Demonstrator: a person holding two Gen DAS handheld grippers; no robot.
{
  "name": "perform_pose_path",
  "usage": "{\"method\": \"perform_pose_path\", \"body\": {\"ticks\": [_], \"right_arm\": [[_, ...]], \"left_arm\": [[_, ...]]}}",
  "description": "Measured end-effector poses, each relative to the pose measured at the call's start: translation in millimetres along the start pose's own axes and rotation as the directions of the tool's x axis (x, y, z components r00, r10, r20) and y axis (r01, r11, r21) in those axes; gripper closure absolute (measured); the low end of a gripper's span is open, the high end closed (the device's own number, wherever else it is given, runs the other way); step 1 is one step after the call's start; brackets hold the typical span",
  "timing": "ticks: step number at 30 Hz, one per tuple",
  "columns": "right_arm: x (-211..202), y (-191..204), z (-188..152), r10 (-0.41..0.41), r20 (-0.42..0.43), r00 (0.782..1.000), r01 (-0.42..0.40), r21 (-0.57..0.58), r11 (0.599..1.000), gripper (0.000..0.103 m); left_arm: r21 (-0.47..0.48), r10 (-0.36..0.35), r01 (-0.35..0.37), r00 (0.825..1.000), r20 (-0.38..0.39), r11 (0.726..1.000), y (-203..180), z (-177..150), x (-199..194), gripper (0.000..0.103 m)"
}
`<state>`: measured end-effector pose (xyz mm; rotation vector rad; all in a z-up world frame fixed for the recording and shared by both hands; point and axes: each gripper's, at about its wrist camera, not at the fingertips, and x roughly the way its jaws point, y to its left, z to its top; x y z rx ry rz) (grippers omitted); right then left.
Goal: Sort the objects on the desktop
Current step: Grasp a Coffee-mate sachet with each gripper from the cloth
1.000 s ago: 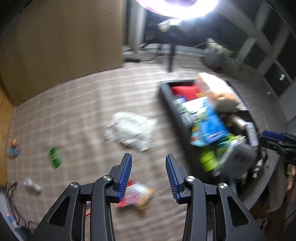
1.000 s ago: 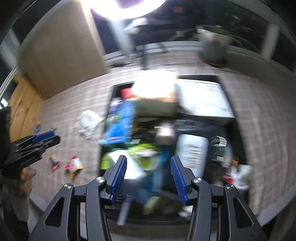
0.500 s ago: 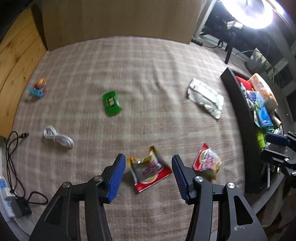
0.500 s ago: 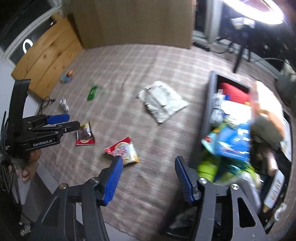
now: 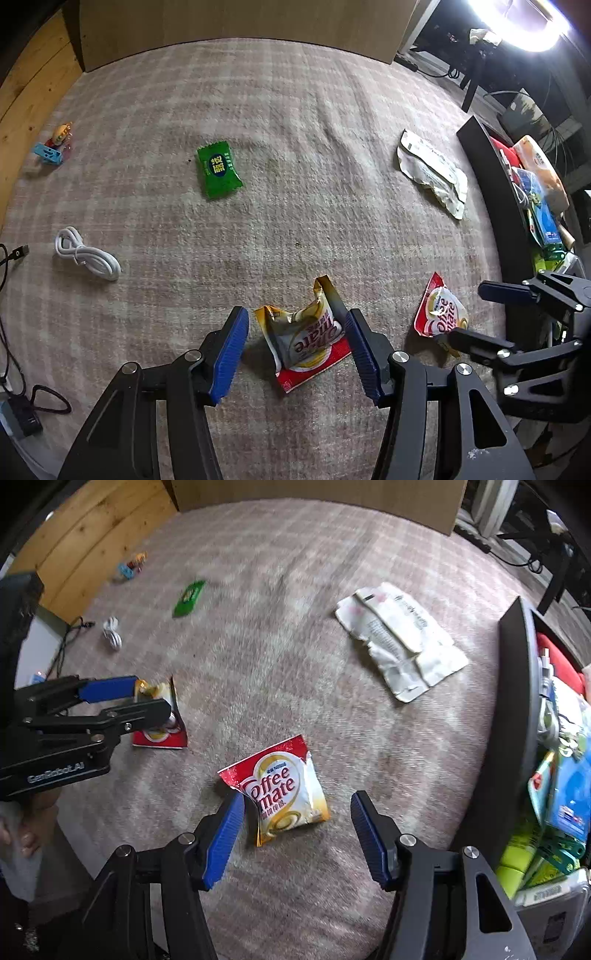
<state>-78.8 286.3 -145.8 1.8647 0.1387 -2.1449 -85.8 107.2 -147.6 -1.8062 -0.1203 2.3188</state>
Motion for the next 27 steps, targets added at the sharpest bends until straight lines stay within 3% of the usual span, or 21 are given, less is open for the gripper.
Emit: {"method": "perform_pose_path", "body": {"ticks": [12, 18, 20, 22, 27], "right_arm": [[13.5, 5.9, 1.4, -0.066, -0.007, 0.998, 0.066, -0.046, 0.997, 0.047], [10.7, 1.3, 1.5, -0.071, -0.005, 0.998, 0.070, -0.043, 0.997, 0.047], [8.9, -2.5, 1.4, -0.067, -0.003, 0.998, 0.067, -0.034, 0.997, 0.050], [6.4, -6.6, 1.1, -0.084, -0.001, 0.996, 0.084, -0.026, 0.996, 0.062], [0.2, -20.2, -0.7, -0.060, 0.012, 0.998, 0.060, 0.003, 0.998, 0.067]], "left_arm": [[0.005, 0.017, -0.017, 1.000, 0.008, 1.000, 1.4, -5.0, 3.7, 0.048], [-0.004, 0.021, -0.021, 1.000, 0.015, 1.000, 3.6, -6.6, 0.4, 0.062], [0.005, 0.034, -0.034, 0.999, 0.019, 0.999, 1.5, -7.9, -0.3, 0.067], [0.004, 0.035, -0.035, 0.999, 0.024, 0.999, 0.3, -9.3, -0.7, 0.070], [-0.002, 0.043, -0.043, 0.998, 0.036, 0.999, -2.9, -8.4, -0.8, 0.076]]}}
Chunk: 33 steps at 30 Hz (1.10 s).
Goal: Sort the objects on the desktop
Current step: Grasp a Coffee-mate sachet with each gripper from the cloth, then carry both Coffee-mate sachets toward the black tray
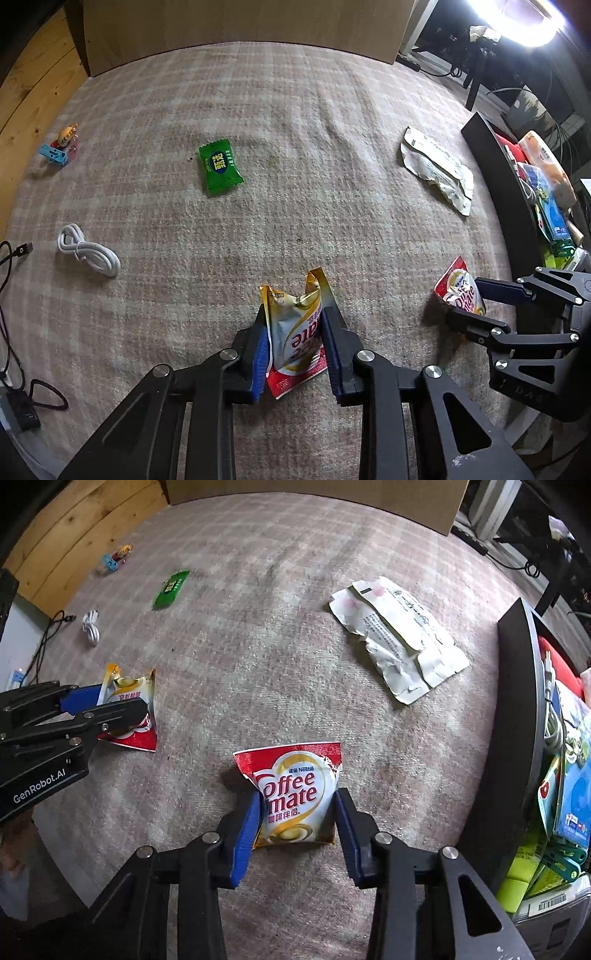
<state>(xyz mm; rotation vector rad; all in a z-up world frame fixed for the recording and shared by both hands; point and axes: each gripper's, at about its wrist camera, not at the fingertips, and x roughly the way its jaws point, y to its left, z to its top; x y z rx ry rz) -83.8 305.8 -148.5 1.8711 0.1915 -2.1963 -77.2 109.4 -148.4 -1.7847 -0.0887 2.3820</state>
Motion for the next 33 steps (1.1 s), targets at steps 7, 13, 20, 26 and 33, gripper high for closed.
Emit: {"method": "perform_pose_path", "body": {"ticks": [7, 13, 20, 26, 33], "right_arm": [[-9.1, -19.0, -6.1, 0.048, 0.028, 0.998, -0.050, 0.060, 0.997, 0.070], [-32.2, -36.0, -15.0, 0.085, 0.081, 0.993, -0.093, 0.106, 0.990, 0.070], [-61.5, -40.0, -45.4, 0.088, 0.155, 0.984, -0.111, 0.149, 0.983, 0.070], [-82.3, -36.6, -41.4, 0.074, 0.234, 0.969, -0.122, 0.196, 0.973, 0.070], [-122.8, -77.9, -69.0, 0.019, 0.319, 0.948, -0.116, 0.289, 0.950, 0.070]], "left_arm": [[-0.020, 0.007, -0.006, 1.000, 0.016, 1.000, 6.2, -2.2, -10.3, 0.078], [-0.014, 0.011, -0.010, 0.999, 0.041, 1.000, 4.0, -3.5, -26.7, 0.079], [0.042, -0.018, 0.014, 0.996, 0.084, 0.999, -31.7, 8.9, -46.0, 0.079], [0.136, -0.064, 0.047, 0.991, 0.120, 0.990, -81.6, 24.7, -64.8, 0.079], [0.254, -0.135, 0.093, 0.979, 0.152, 0.963, -153.6, 42.6, -81.4, 0.078]]}}
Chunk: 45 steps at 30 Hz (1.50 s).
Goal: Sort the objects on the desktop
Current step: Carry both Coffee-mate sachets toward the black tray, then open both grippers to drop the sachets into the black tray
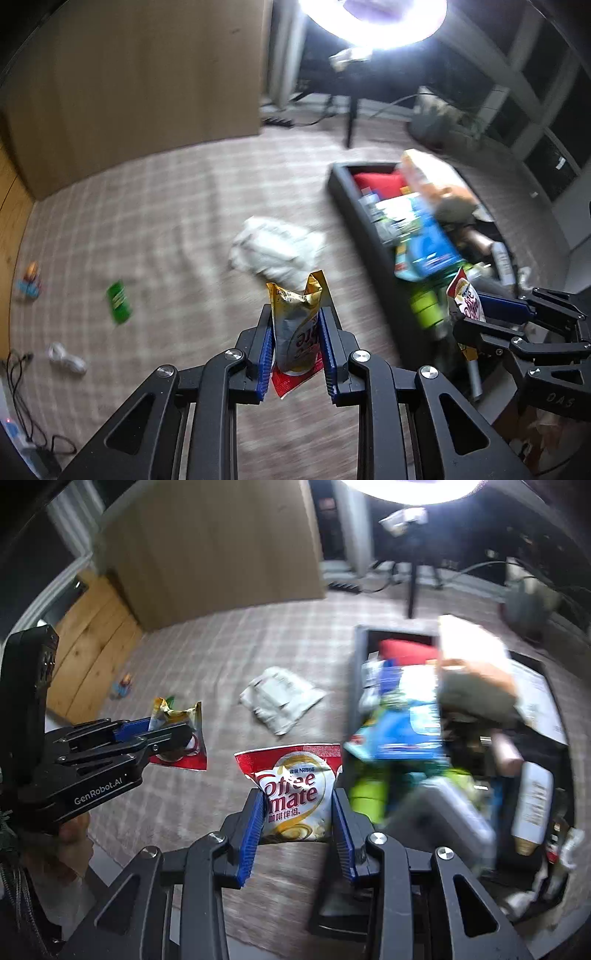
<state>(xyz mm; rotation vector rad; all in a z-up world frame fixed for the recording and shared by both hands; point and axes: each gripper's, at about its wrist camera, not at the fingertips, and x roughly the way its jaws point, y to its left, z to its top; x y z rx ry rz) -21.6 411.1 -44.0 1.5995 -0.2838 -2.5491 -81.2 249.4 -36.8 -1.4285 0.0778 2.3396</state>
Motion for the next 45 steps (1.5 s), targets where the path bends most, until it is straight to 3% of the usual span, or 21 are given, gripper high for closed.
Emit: {"method": "perform_pose_path", "body": {"ticks": [9, 20, 30, 40, 42, 44, 45], "right_arm": [[-58.2, -84.4, -14.3, -0.117, 0.093, 0.989, 0.102, 0.155, 0.983, 0.070], [-77.6, -180.0, -43.3, -0.235, 0.055, 0.970, 0.206, 0.323, 0.924, 0.070], [-71.4, -223.6, -62.9, -0.237, 0.023, 0.971, 0.208, 0.401, 0.892, 0.070], [-63.0, -230.6, -62.9, -0.232, 0.006, 0.973, 0.210, 0.401, 0.892, 0.067], [-62.3, -231.1, -61.7, -0.241, -0.001, 0.971, 0.221, 0.405, 0.887, 0.066], [-61.2, -231.1, -60.6, -0.239, -0.009, 0.971, 0.222, 0.404, 0.888, 0.065], [-60.8, -230.7, -59.8, -0.242, -0.015, 0.970, 0.228, 0.401, 0.887, 0.061]], "left_arm": [[0.134, -0.098, 0.095, 0.995, 0.015, 0.986, -96.4, 39.0, 9.7, 0.078], [0.234, -0.170, 0.172, 0.985, -0.029, 0.957, -194.1, 70.9, 45.3, 0.078], [0.293, -0.158, 0.171, 0.985, -0.067, 0.941, -233.7, 73.6, 74.7, 0.078], [0.315, -0.157, 0.174, 0.984, -0.078, 0.933, -246.3, 74.5, 83.8, 0.077], [0.314, -0.157, 0.176, 0.984, -0.086, 0.933, -246.2, 74.9, 84.9, 0.074], [0.312, -0.162, 0.180, 0.983, -0.084, 0.933, -245.7, 75.2, 84.1, 0.056], [0.309, -0.166, 0.183, 0.983, -0.082, 0.933, -245.3, 75.6, 83.4, 0.052]]}}
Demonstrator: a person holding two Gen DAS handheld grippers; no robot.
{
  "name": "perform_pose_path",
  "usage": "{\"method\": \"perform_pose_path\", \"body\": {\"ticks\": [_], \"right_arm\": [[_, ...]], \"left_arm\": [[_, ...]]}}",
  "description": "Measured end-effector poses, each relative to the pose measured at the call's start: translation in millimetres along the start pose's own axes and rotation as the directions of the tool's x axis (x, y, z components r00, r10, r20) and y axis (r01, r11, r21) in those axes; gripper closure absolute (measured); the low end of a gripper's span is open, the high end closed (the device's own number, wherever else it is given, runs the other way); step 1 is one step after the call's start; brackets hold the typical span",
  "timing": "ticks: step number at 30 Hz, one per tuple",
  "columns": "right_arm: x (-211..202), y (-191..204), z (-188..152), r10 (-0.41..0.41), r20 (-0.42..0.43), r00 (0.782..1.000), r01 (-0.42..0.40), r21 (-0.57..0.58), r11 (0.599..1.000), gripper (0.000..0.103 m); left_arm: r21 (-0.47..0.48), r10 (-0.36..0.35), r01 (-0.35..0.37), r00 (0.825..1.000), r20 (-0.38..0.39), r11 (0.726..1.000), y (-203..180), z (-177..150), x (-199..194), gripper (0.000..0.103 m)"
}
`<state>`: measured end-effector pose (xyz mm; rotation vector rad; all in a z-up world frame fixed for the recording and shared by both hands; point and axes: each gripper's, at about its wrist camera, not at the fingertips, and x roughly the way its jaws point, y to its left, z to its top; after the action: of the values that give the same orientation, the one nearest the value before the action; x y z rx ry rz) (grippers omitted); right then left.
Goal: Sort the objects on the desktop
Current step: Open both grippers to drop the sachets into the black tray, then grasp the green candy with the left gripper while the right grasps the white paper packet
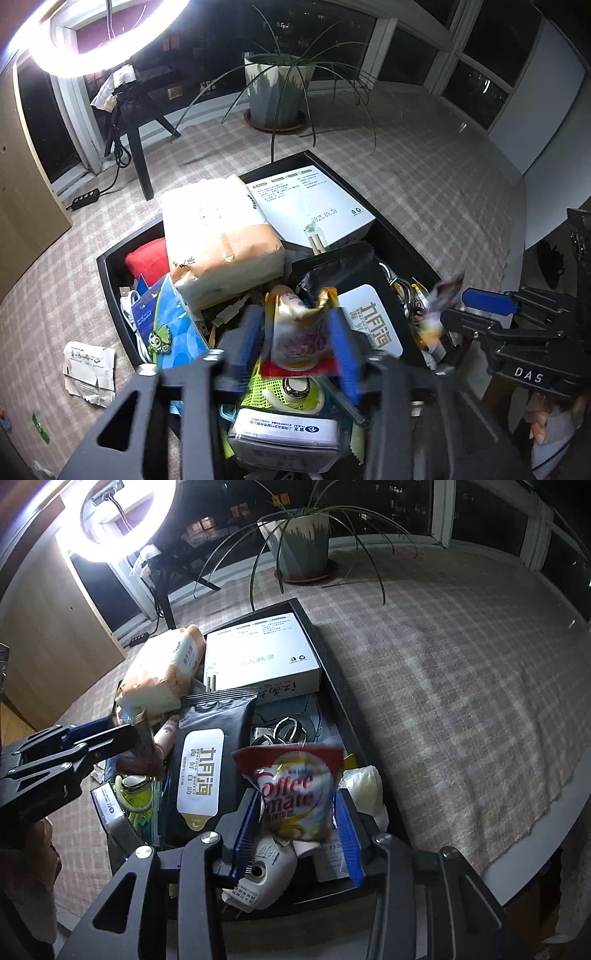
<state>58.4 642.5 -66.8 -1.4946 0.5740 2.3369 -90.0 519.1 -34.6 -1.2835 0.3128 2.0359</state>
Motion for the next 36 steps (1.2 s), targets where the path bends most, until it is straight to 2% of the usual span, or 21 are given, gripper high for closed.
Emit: {"method": "perform_pose_path", "body": {"ticks": [1, 3, 10, 14, 22, 28, 36], "right_arm": [[0.1, 0.6, 0.5, -0.004, 0.000, 1.000, 0.004, -0.002, 1.000, 0.056], [0.1, 1.6, 1.9, -0.015, 0.000, 1.000, 0.015, -0.005, 1.000, 0.051], [-9.8, 12.9, 4.2, -0.002, 0.027, 1.000, 0.002, -0.010, 1.000, 0.051], [-13.7, 30.9, 8.0, 0.021, 0.042, 0.999, -0.019, -0.041, 0.999, 0.051], [-11.1, 103.0, 18.4, 0.080, 0.047, 0.996, -0.069, -0.194, 0.979, 0.048], [-3.0, 171.3, 25.5, 0.116, 0.033, 0.993, -0.098, -0.335, 0.937, 0.047], [11.2, 264.0, 22.3, 0.157, -0.013, 0.987, -0.142, -0.513, 0.847, 0.041]], "left_arm": [[-0.001, -0.004, 0.004, 1.000, 0.000, 1.000, 0.5, 0.0, -0.6, 0.049], [-0.002, -0.002, 0.002, 1.000, 0.004, 1.000, 1.2, -0.3, -3.0, 0.049], [-0.023, 0.007, -0.006, 1.000, 0.019, 1.000, 17.3, -7.6, -19.2, 0.049], [-0.074, 0.037, -0.035, 0.999, 0.027, 0.997, 46.4, -18.6, -33.6, 0.049], [-0.200, 0.121, -0.116, 0.992, 0.016, 0.973, 125.2, -55.8, -60.7, 0.049], [-0.318, 0.196, -0.190, 0.980, -0.014, 0.929, 196.9, -98.8, -82.2, 0.049], [-0.479, 0.281, -0.280, 0.957, -0.071, 0.832, 288.5, -165.4, -113.1, 0.049]]}}
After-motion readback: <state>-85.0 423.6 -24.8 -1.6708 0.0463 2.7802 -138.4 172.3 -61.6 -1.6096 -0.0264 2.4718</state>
